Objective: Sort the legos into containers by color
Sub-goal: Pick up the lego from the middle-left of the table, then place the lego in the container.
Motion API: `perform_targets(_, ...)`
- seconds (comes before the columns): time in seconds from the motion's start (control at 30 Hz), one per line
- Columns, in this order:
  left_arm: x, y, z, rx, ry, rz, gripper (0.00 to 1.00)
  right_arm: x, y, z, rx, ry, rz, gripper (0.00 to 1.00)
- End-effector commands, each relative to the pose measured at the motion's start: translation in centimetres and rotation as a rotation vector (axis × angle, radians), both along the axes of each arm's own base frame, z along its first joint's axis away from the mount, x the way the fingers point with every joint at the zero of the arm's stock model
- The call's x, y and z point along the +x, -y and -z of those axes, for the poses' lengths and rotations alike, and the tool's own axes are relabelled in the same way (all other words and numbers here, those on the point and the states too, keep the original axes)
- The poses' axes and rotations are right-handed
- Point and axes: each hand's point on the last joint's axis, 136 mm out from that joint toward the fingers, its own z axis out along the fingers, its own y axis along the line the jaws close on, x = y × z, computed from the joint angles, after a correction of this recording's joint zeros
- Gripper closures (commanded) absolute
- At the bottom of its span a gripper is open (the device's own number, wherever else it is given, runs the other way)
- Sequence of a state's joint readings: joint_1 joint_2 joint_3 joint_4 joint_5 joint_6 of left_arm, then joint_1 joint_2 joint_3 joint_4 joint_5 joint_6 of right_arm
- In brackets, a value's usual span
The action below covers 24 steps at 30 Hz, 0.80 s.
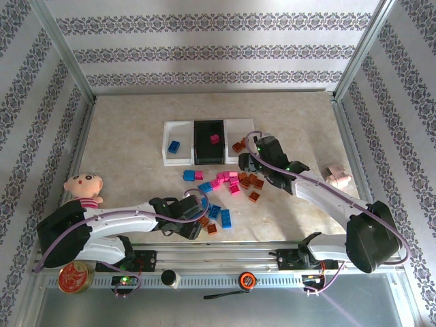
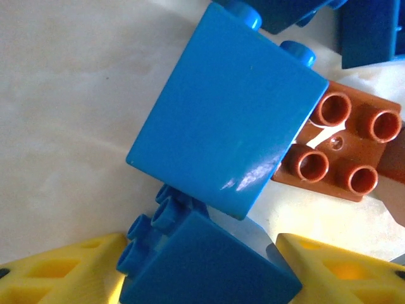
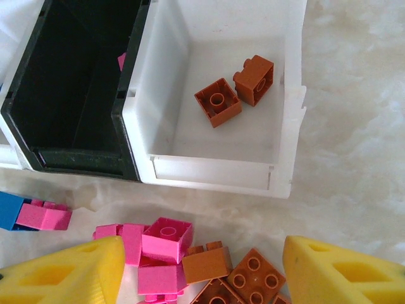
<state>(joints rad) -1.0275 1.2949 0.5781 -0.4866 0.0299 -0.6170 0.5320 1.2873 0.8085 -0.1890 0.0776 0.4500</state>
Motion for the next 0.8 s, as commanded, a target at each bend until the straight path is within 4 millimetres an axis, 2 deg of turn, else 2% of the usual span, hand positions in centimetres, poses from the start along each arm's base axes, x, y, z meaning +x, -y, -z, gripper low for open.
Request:
perform_targets(0.0, 0.0, 1.7, 0.2, -0.068, 0.007, 0.032, 0.43, 0.1, 0.4, -0.4, 0.020, 0.009, 0.022, 0.33)
perform_targets(0.2, -0.1, 0.7, -1.0, -0.080, 0.031, -0.009, 0.56, 0.2, 0.4, -0.3, 0.025, 0.006, 0.025, 0.33)
perform_targets(0.3, 0.6, -0.2, -2.7, -0.091, 0.094, -0.038, 0.58, 0.2, 0.4, -0.3, 0.026, 0.006, 0.024, 0.33)
perform_targets(0.4, 2.2, -0.7, -5.3, -0.132, 0.175, -0.075, 0.59, 0.2, 0.4, -0.4, 0.030, 0.010, 0.027, 0.33)
perform_targets(0.5, 5.6, -1.2, -8.7, -0.205, 0.276, -0.151, 0.61, 0.0, 0.5, -0.4, 0.033, 0.012, 0.028, 0.33)
perform_targets(0.67, 14.5, -3.0, -14.4, -0.365, 0.463, -0.346, 0.65, -0.3, 0.6, -0.2, 0.039, 0.009, 0.032, 0.33)
perform_targets(0.77, 19.1, -3.2, -17.0, -0.375, 0.560, -0.389, 0.65, -0.6, 0.8, 0.1, 0.034, -0.001, 0.032, 0.33)
